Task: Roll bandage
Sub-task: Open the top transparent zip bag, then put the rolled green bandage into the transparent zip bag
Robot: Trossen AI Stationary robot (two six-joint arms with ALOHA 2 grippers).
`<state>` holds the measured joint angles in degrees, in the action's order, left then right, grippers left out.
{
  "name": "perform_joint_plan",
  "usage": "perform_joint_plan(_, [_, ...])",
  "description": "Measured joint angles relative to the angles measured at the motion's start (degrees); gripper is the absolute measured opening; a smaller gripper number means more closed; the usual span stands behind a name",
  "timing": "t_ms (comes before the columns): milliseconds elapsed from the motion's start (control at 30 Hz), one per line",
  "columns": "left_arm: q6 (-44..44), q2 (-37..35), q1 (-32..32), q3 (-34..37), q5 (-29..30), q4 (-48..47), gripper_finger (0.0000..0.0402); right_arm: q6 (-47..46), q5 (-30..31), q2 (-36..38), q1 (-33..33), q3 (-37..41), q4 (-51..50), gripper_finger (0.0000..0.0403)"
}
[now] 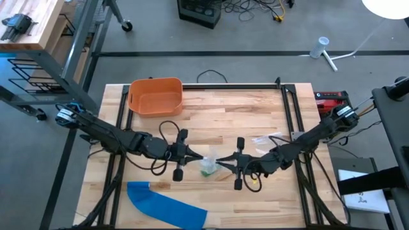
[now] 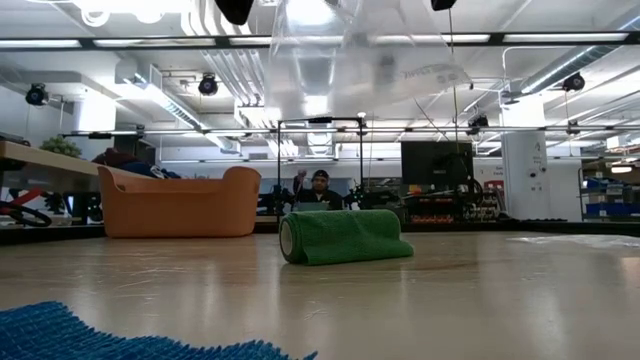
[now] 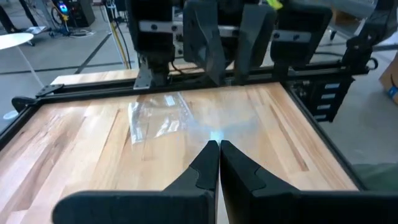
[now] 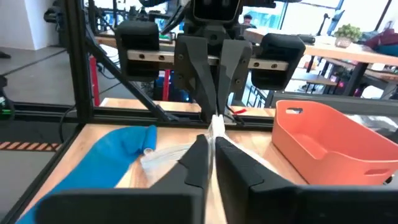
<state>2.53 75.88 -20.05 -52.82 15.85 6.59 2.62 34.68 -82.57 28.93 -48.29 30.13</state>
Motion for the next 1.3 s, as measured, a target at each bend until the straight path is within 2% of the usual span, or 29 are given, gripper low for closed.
perform_joint_plan(333, [-0.1,-0.7,0.0,0.0,0.0,-4.1,0.0000,-5.0,-0.1,4.8,3.1,-0.1,-13.6,0.0165])
perform_joint_plan(567, [-0.1,-2.8,-0.2,0.0,0.1,-10.2,0.0000,-13.1,-0.4,6.6,6.0,-0.1,-23.8,0.0207])
perform_joint_plan(733, [1.5,-5.2,-0.2,0.0,1.0,-12.4,0.0000,-18.0,-2.1,0.3,5.3,-0.1,-23.9,0.0220])
perform_joint_plan(900, [2.9,-6.5,-0.3,0.0,5.2,-10.3,0.0000,-19.6,-6.9,-8.4,0.5,-2.4,-26.1,0.0231])
perform_joint_plan(1033, [3.0,-6.8,-0.4,0.0,9.5,-12.9,0.0000,-17.4,-8.3,-14.7,-2.2,-9.8,-33.8,0.0238])
perform_joint_plan(1300, [8.1,-8.4,-0.3,0.0,26.0,-19.6,0.0000,-10.0,-8.2,-24.8,-5.4,-26.8,-50.6,0.0253])
